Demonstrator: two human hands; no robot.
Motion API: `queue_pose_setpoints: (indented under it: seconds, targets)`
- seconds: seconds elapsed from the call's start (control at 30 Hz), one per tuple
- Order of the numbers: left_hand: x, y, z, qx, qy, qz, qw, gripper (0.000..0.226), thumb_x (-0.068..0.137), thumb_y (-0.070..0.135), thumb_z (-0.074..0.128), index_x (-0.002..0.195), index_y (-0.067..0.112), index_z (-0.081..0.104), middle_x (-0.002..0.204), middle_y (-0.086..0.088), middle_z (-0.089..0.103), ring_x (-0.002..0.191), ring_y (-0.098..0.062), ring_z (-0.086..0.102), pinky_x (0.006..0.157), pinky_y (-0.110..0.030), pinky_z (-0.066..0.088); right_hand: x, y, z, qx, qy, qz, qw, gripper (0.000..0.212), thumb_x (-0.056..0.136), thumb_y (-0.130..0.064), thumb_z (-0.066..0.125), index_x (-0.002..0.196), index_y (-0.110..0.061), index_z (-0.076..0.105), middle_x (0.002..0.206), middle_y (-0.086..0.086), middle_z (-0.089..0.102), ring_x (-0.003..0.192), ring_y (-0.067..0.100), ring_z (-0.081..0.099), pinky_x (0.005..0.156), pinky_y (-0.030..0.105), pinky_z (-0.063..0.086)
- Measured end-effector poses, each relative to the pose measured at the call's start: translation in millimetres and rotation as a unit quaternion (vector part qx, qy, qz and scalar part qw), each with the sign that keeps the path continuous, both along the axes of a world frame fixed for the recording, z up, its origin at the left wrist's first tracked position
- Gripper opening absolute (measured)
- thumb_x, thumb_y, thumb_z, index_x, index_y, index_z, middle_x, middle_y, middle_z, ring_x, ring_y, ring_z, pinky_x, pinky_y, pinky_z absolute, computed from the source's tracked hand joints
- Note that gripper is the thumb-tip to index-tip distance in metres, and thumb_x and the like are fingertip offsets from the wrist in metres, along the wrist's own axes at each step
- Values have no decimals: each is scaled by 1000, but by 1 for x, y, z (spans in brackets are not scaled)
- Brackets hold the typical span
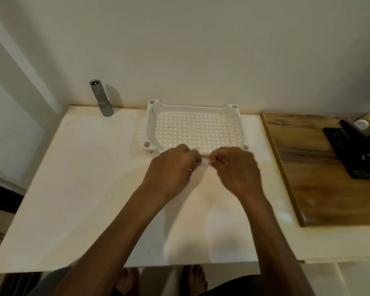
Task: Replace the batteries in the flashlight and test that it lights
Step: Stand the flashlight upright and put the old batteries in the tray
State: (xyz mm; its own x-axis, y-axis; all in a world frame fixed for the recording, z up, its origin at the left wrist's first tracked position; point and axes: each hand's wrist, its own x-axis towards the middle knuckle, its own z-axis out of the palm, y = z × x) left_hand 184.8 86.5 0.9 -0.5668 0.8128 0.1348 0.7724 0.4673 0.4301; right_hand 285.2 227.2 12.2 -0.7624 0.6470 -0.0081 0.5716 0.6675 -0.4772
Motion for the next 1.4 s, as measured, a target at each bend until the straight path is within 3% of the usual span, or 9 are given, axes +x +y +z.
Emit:
queue_pose_setpoints:
  seconds: [0.13, 0.2, 0.37, 0.43, 0.53, 0.73, 0.9, 1.13, 1.4]
  targets:
    - [-38, 41, 3, 46, -17, 31, 998, 29, 90, 4, 61, 110, 19, 75, 101, -6, 71, 93, -28, 66, 78, -44, 55, -40, 35, 27, 37, 132, 20, 990, 12, 93, -18, 71, 97, -23, 81, 101, -7, 79, 94, 11, 70, 76, 17, 48]
    - [-56, 66, -4, 43, -45, 37, 997, 31, 90, 0, 59, 109, 15, 77, 102, -8, 76, 97, -28, 69, 87, -44, 54, -75, 56, 33, 32, 98, 47, 994, 12, 93, -17, 70, 98, -22, 80, 104, -7, 78, 95, 8, 69, 73, 11, 43]
    - [-82, 98, -31, 97, -88, 114, 985, 32, 84, -6, 58, 102, 9, 79, 99, -8, 80, 94, -24, 73, 83, -29, 53, -141, 92, 13, 52, -25, 133, 989, 16, 93, -5, 69, 104, -10, 80, 112, 6, 77, 106, 21, 70, 95, 32, 54]
    - [-85, 103, -35, 131, -111, 127, 977, 33, 80, -8, 59, 102, 9, 77, 94, -8, 80, 89, -24, 73, 83, -33, 55, -153, 97, 0, 65, -69, 162, 982, 14, 94, -10, 70, 103, -10, 79, 110, 7, 76, 105, 23, 70, 93, 33, 55]
    - [-90, 105, -38, 156, -118, 139, 971, 40, 80, -4, 69, 119, 6, 68, 107, -12, 76, 95, -27, 72, 88, -41, 56, -155, 100, -11, 72, -69, 181, 978, 13, 93, -14, 70, 103, -10, 78, 103, 4, 74, 105, 24, 68, 83, 29, 48]
    - [-96, 112, -42, 151, -128, 195, 961, 53, 80, 12, 82, 129, 7, 65, 122, -12, 71, 111, -28, 67, 96, -35, 50, -136, 111, -16, 30, 14, 101, 994, 40, 87, -10, 76, 127, -10, 70, 127, 7, 70, 117, 21, 66, 97, 22, 46]
    - [-102, 120, -41, 150, -161, 239, 946, 38, 82, 12, 80, 119, 10, 73, 112, -8, 75, 106, -25, 68, 90, -25, 49, -123, 107, -24, -56, -13, 79, 995, 65, 77, -24, 88, 135, -10, 62, 132, 7, 66, 122, 21, 63, 106, 36, 50]
    - [-101, 129, -35, 163, -169, 249, 940, 27, 84, -1, 62, 106, 7, 76, 101, -7, 77, 100, -23, 68, 82, -28, 51, -136, 98, -42, -71, 103, -9, 992, 41, 82, -2, 75, 122, -9, 70, 116, 6, 74, 108, 20, 70, 95, 27, 54]
    - [-107, 134, -39, 174, -178, 260, 933, 22, 86, 0, 63, 103, 8, 76, 104, -7, 76, 99, -23, 69, 85, -30, 55, -139, 91, -54, -62, 157, -52, 984, 40, 87, 3, 65, 125, -8, 68, 115, 6, 75, 107, 17, 70, 81, 12, 44]
